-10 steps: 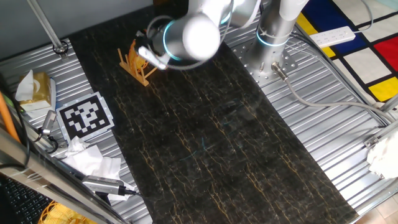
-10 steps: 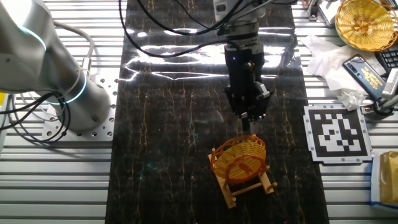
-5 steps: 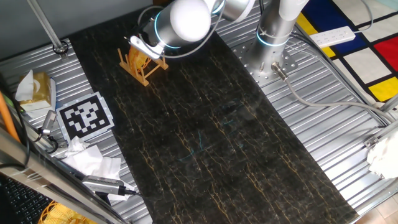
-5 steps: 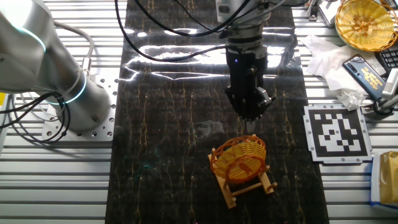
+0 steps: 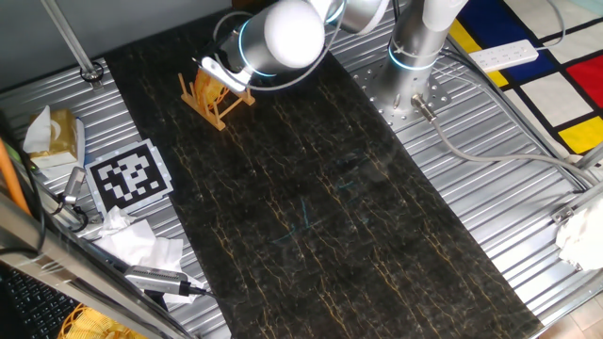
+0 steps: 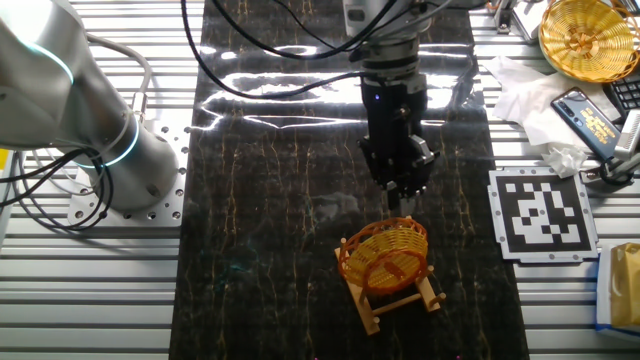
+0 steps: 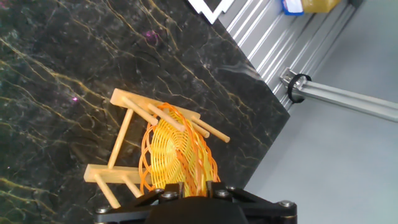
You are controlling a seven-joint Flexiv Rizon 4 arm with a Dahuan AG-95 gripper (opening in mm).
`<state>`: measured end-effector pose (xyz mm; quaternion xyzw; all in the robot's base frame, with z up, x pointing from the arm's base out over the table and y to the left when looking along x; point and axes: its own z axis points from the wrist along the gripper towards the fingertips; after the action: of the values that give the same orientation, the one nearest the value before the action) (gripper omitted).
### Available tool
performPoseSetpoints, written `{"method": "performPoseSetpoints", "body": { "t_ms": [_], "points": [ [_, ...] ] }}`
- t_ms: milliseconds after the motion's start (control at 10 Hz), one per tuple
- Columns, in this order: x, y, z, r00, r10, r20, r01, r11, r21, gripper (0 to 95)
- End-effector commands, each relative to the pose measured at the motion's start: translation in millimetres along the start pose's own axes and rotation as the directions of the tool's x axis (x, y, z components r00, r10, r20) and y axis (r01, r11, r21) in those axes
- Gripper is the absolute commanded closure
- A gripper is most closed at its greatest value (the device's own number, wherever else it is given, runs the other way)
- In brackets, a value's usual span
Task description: Take the dish off the dish rack
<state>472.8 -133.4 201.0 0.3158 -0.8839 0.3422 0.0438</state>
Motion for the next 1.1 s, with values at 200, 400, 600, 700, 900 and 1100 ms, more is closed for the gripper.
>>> {"method": "performPoseSetpoints", "body": {
  "t_ms": [200,400,600,700,900,1100],
  "points": [
    [0.0,0.8,-0.4,1.000,-0.002,0.000,0.002,1.000,-0.006,76.0],
    [0.0,0.8,-0.4,1.000,-0.003,0.004,0.003,1.000,-0.010,57.0],
    [0.0,0.8,-0.4,1.000,0.004,-0.008,-0.004,1.000,0.000,57.0],
    [0.0,0.8,-0.4,1.000,0.008,-0.008,-0.008,1.000,0.000,57.0],
    [0.0,0.8,-0.4,1.000,0.007,-0.002,-0.007,1.000,0.003,57.0],
    [0.0,0.8,-0.4,1.000,0.002,-0.002,-0.002,1.000,0.005,57.0]
  ]
}}
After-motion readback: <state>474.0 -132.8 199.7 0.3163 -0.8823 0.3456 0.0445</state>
